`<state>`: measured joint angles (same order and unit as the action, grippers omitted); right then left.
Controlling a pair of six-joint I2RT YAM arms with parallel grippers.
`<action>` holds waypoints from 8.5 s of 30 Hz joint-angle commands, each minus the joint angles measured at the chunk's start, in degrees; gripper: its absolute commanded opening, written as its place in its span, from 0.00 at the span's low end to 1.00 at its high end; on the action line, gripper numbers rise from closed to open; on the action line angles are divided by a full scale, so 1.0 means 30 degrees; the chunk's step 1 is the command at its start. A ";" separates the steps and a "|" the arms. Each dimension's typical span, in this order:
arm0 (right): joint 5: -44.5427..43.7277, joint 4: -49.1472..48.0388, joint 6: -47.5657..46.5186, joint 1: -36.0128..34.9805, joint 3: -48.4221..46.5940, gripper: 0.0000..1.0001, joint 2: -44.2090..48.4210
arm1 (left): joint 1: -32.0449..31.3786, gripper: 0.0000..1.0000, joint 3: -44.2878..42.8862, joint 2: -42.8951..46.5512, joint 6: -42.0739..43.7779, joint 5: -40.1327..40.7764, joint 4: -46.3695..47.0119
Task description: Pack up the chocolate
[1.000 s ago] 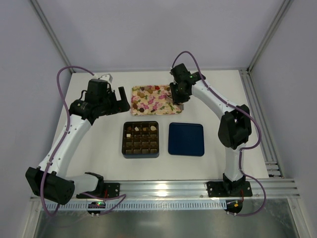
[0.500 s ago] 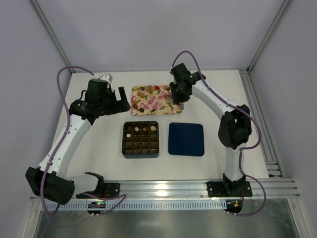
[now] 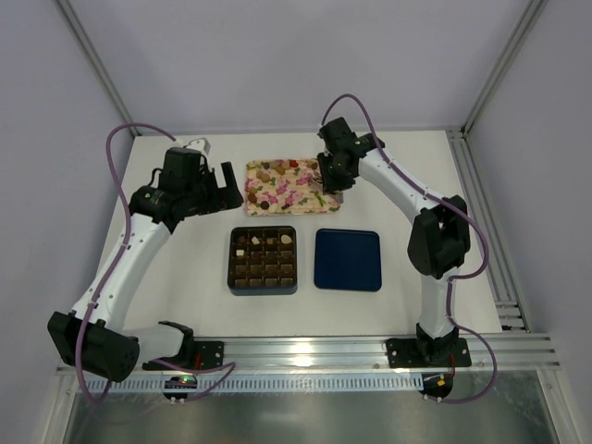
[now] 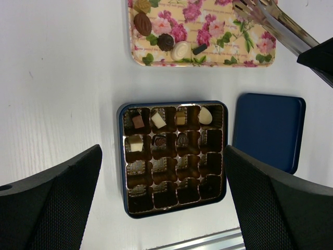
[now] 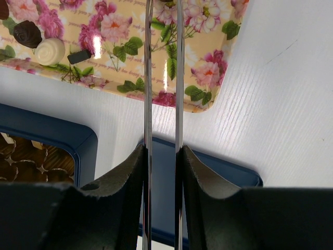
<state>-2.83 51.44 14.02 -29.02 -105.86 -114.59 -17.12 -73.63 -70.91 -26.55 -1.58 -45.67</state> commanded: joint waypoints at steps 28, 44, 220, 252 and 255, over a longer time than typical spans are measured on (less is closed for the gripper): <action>0.0006 -0.0447 0.0014 0.0092 -0.0572 0.31 0.2101 | 0.0083 0.96 0.0196 0.0230 0.0030 -0.0028 0.0516; 0.0269 -0.0652 0.0131 0.0062 -0.0104 0.31 0.2482 | 0.0112 0.96 0.0254 0.0347 -0.0029 -0.0087 0.0458; 0.0445 -0.4080 0.0687 0.9437 0.6665 0.42 0.4330 | 0.0581 0.96 0.4472 0.0904 0.0000 -0.0966 0.2977; 0.0709 -0.4871 0.0101 1.1195 0.8452 0.79 0.0343 | 0.0581 0.96 0.5410 0.1050 -0.0175 -0.1903 0.3680; 0.0680 -0.4813 0.0131 1.1166 0.8569 0.86 0.0605 | 0.0581 0.96 0.5440 0.0992 -0.0233 -0.1991 0.3680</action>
<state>-0.78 38.33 14.92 4.36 -80.86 -114.15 -15.70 -57.69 -68.84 -26.98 -6.37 -36.67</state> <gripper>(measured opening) 0.837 0.961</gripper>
